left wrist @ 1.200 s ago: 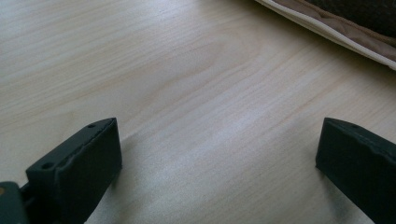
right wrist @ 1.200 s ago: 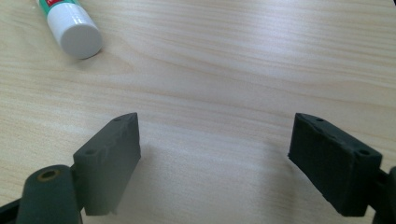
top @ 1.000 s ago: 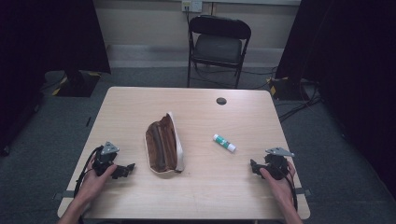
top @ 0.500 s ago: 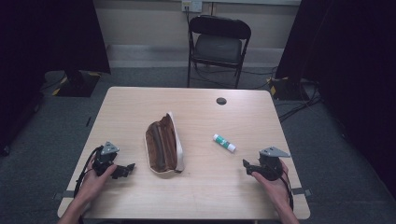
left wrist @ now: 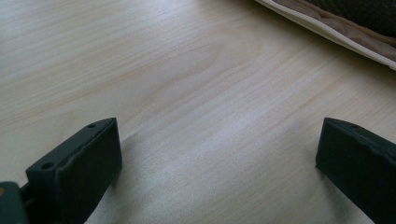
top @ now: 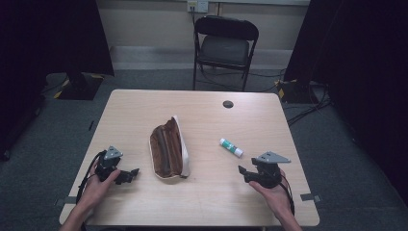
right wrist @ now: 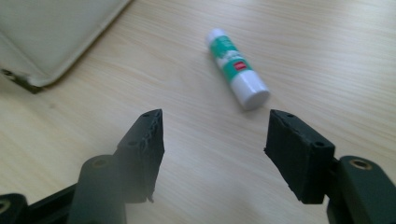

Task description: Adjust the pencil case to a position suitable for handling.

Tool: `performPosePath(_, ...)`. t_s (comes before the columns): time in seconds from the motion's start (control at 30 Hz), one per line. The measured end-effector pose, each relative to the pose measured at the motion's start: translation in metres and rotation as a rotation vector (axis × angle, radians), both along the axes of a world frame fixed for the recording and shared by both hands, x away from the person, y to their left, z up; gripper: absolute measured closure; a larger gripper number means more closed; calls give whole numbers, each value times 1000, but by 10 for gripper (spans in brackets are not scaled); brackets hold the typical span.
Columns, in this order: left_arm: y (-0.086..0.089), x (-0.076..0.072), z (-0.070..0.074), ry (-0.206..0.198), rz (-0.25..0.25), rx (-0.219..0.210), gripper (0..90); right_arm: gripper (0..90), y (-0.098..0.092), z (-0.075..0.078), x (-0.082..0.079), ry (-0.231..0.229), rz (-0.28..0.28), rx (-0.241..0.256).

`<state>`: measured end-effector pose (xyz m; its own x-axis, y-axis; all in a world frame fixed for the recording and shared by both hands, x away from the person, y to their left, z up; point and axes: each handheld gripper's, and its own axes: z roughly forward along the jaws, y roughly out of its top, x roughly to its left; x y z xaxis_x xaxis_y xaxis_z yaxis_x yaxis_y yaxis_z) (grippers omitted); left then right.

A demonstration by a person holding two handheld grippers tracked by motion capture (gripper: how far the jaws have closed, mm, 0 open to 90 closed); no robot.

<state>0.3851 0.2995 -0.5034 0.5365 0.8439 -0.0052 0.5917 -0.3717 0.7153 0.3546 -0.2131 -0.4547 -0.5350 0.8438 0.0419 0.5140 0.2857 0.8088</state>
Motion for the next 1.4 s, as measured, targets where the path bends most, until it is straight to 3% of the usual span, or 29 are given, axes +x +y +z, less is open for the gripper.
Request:
performPosePath(0.37,0,0,0,1,-1,2,0,349,39,8,-2,3,113,-3)
performPosePath(0.93,0,0,0,0,-1,1,0,299,124,30,-2,-31,306,35)
performPosePath(1.23,0,0,0,0,0,1,0,274,152,34,-1,-55,348,28)
performPosePath(1.33,0,0,0,0,0,1,0,286,162,29,6,-33,348,33)
performPosePath(1.4,0,0,0,0,0,0,0,306,169,24,9,-32,349,10)
